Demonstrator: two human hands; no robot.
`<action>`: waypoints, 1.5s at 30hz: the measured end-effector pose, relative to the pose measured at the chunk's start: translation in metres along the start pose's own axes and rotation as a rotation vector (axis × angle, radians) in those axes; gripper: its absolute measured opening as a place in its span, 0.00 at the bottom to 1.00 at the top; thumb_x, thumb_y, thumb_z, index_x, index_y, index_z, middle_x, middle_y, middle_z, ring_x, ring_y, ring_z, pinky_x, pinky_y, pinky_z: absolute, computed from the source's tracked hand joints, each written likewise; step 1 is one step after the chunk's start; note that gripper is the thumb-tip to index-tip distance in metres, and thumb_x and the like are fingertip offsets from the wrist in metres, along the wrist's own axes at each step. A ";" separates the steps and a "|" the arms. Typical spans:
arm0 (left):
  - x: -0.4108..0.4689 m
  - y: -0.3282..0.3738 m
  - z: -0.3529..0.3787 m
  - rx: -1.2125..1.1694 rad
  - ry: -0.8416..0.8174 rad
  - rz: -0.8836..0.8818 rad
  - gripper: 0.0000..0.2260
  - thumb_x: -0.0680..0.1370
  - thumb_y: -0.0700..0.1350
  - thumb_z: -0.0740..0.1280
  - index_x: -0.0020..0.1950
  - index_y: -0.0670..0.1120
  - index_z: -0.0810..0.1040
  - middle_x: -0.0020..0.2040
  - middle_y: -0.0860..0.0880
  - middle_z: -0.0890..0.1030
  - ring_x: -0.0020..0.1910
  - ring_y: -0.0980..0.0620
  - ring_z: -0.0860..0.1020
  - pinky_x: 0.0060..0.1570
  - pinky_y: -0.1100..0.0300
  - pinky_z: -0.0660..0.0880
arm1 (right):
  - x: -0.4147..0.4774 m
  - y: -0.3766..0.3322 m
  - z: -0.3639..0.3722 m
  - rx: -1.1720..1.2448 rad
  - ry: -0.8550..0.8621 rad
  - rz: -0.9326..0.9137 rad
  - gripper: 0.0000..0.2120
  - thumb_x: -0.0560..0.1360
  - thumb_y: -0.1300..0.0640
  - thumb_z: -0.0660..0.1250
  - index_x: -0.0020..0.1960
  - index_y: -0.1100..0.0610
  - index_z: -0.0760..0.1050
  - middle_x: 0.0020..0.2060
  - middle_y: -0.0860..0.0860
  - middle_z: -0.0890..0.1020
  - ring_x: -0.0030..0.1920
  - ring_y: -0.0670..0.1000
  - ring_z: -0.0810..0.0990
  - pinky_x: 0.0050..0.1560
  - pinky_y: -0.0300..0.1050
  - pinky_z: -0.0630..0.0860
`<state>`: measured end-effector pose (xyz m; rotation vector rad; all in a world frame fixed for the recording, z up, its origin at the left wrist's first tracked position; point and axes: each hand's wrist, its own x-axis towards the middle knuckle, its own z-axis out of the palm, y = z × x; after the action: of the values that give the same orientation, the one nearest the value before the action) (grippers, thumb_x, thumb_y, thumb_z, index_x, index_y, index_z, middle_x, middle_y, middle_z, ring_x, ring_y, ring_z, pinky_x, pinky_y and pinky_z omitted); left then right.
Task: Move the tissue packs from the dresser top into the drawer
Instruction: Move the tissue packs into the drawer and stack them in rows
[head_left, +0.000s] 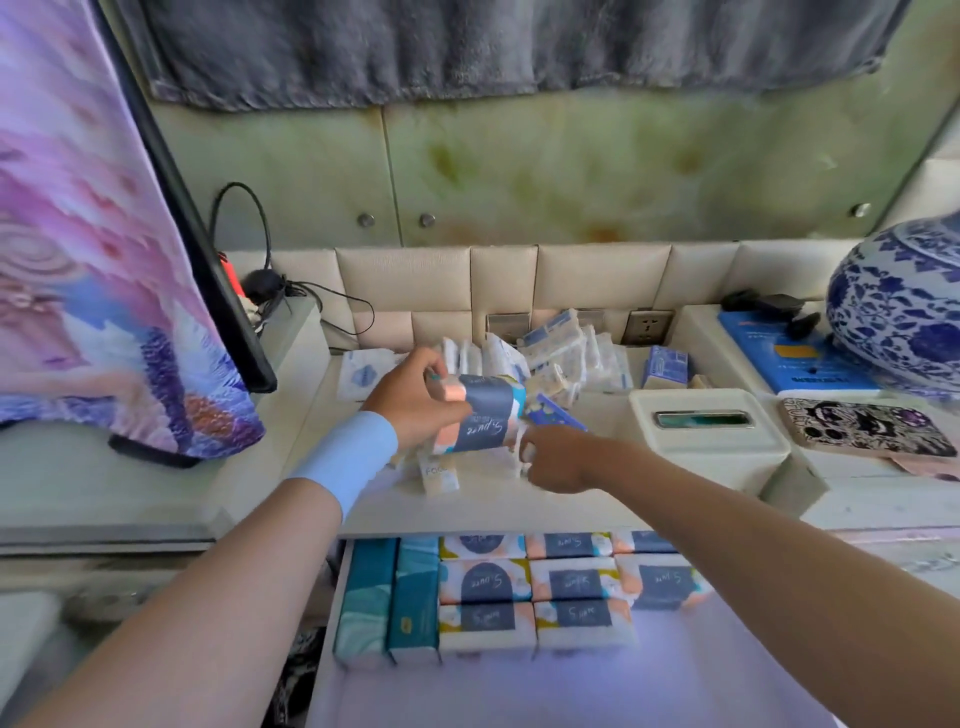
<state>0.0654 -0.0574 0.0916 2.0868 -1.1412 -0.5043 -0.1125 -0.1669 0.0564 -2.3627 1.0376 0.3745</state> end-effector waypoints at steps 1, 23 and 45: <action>-0.007 0.002 0.003 0.018 -0.022 0.010 0.16 0.66 0.49 0.74 0.46 0.53 0.68 0.40 0.52 0.75 0.37 0.50 0.72 0.38 0.56 0.69 | -0.010 0.004 0.001 0.028 0.033 0.022 0.15 0.80 0.58 0.57 0.63 0.61 0.74 0.61 0.55 0.76 0.61 0.56 0.76 0.57 0.45 0.71; -0.129 0.076 0.241 0.332 -0.643 0.301 0.12 0.71 0.43 0.68 0.51 0.53 0.71 0.58 0.52 0.71 0.57 0.49 0.73 0.56 0.57 0.71 | -0.155 0.223 0.069 0.108 0.123 0.286 0.22 0.77 0.52 0.64 0.67 0.59 0.66 0.43 0.47 0.73 0.46 0.52 0.76 0.43 0.41 0.72; -0.099 0.041 0.316 0.901 -0.529 0.659 0.32 0.72 0.47 0.72 0.73 0.54 0.62 0.74 0.48 0.60 0.70 0.43 0.62 0.68 0.49 0.65 | -0.114 0.248 0.111 -0.891 0.038 -0.020 0.16 0.75 0.51 0.69 0.61 0.54 0.76 0.55 0.53 0.78 0.58 0.54 0.73 0.56 0.48 0.69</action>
<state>-0.2067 -0.1118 -0.0933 2.0869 -2.6154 -0.2179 -0.3774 -0.1756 -0.0722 -3.1498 0.9815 0.9430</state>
